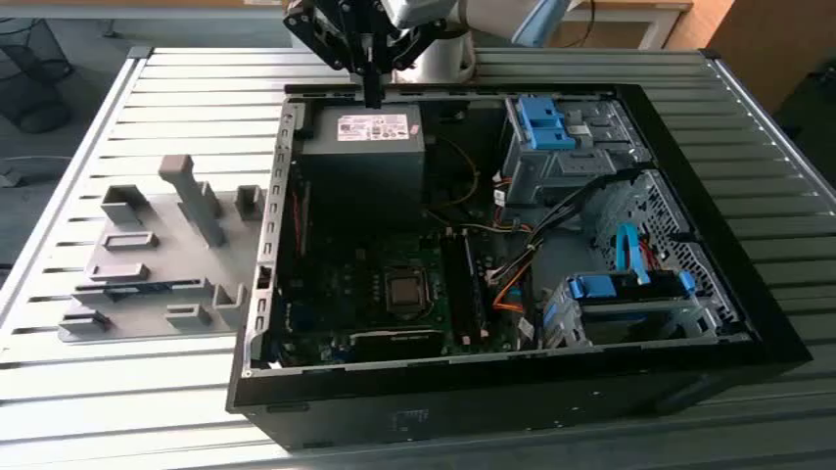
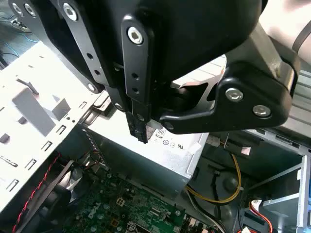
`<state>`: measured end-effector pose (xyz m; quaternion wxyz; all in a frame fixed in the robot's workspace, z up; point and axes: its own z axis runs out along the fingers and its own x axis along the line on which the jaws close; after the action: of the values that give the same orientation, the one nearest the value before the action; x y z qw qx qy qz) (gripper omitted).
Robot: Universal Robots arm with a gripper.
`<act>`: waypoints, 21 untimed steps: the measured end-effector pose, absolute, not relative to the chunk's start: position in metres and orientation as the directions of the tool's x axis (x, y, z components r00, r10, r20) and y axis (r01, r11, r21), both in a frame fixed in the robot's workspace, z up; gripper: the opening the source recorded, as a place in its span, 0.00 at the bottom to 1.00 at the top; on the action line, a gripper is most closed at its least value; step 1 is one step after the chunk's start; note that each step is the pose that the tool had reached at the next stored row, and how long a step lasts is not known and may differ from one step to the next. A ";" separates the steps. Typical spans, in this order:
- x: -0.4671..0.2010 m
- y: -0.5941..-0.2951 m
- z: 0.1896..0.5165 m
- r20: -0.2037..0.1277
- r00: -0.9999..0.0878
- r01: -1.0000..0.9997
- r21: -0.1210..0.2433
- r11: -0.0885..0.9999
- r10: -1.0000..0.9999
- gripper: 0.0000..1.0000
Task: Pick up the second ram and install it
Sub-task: 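Reach for the second ram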
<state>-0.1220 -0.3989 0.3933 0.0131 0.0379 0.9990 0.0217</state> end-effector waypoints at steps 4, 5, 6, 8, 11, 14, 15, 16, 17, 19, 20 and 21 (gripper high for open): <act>-0.122 -0.399 0.393 -0.024 -0.997 0.075 0.044 0.996 0.076 0.10; -0.122 -0.399 0.393 -0.024 -0.997 0.075 0.044 0.996 0.076 0.10; -0.122 -0.399 0.393 -0.024 -0.997 0.075 0.044 0.996 0.076 0.10; -0.122 -0.399 0.393 -0.024 -0.997 0.075 0.044 0.996 0.076 0.10; -0.123 -0.399 0.393 -0.024 -0.997 0.075 0.044 0.996 0.076 0.10; -0.126 -0.399 0.393 -0.024 -0.997 0.075 0.044 0.996 0.076 0.10; -0.127 -0.399 0.393 -0.024 -0.997 0.075 0.044 0.996 0.076 0.10; -0.128 -0.399 0.393 -0.024 -0.997 0.075 0.044 0.996 0.076 0.10; -0.130 -0.399 0.393 -0.025 -0.997 0.075 0.044 0.996 0.076 0.10; -0.131 -0.399 0.393 -0.025 -0.997 0.075 0.044 0.996 0.076 0.10; -0.132 -0.399 0.393 -0.025 -0.997 0.075 0.044 0.996 0.076 0.10; -0.133 -0.399 0.393 -0.024 -0.997 0.075 0.044 0.996 0.076 0.10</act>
<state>-0.1333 -0.3989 0.3933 0.0131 0.0379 0.9990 0.0217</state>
